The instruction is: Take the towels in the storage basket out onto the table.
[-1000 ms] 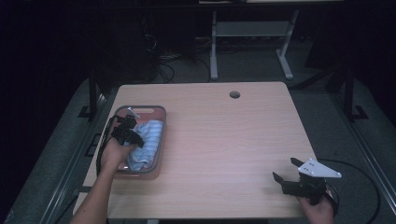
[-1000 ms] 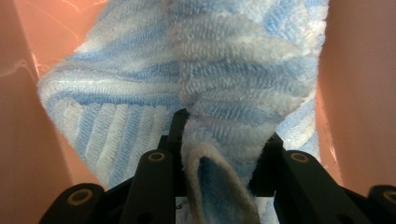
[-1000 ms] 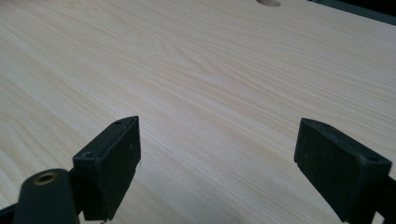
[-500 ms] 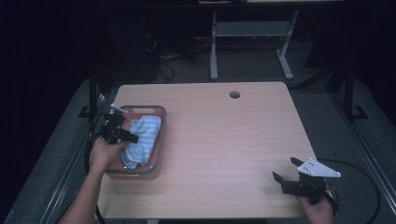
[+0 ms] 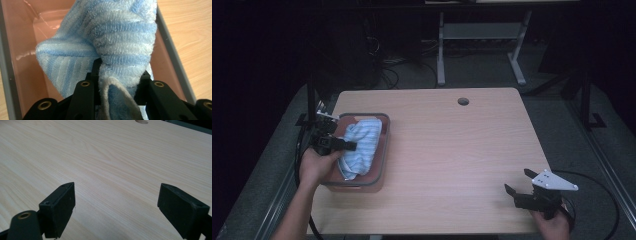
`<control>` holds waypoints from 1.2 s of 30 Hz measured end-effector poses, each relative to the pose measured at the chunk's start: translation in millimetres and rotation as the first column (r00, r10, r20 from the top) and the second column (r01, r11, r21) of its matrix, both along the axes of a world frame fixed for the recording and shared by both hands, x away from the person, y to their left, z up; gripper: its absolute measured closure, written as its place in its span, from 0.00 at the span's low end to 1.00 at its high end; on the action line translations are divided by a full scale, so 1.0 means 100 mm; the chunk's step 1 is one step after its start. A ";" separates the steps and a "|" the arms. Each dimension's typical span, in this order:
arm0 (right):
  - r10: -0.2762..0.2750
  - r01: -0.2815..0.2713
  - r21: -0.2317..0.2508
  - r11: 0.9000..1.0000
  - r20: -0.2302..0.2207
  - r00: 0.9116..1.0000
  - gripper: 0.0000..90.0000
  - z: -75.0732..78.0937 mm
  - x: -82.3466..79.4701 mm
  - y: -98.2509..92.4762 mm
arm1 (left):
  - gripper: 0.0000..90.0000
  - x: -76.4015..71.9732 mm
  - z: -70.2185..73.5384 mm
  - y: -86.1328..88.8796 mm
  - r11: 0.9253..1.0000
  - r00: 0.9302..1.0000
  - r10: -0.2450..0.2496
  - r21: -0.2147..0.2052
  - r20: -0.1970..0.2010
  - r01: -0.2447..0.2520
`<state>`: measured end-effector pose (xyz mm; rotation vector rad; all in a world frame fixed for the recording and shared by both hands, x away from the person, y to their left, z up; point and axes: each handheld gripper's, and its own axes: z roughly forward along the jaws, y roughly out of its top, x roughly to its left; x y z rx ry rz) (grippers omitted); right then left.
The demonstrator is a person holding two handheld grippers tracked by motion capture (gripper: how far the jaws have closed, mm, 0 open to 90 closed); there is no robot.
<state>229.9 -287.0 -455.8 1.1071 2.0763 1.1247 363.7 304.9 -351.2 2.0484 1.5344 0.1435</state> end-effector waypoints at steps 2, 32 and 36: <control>-0.004 0.004 0.004 1.000 0.000 1.000 0.16 0.00 0.00 -0.01 | 0.76 -0.01 0.03 0.02 1.000 1.000 -0.002 -0.016 0.010 0.002; -0.015 0.015 0.002 1.000 0.016 1.000 0.16 0.04 0.00 -0.01 | 0.76 -0.09 0.42 0.03 0.994 0.995 -0.011 -0.106 0.099 0.021; -0.015 0.015 0.000 1.000 0.018 1.000 0.16 0.04 0.00 -0.01 | 0.76 -0.09 0.46 -0.02 0.993 0.994 -0.022 -0.113 0.107 0.034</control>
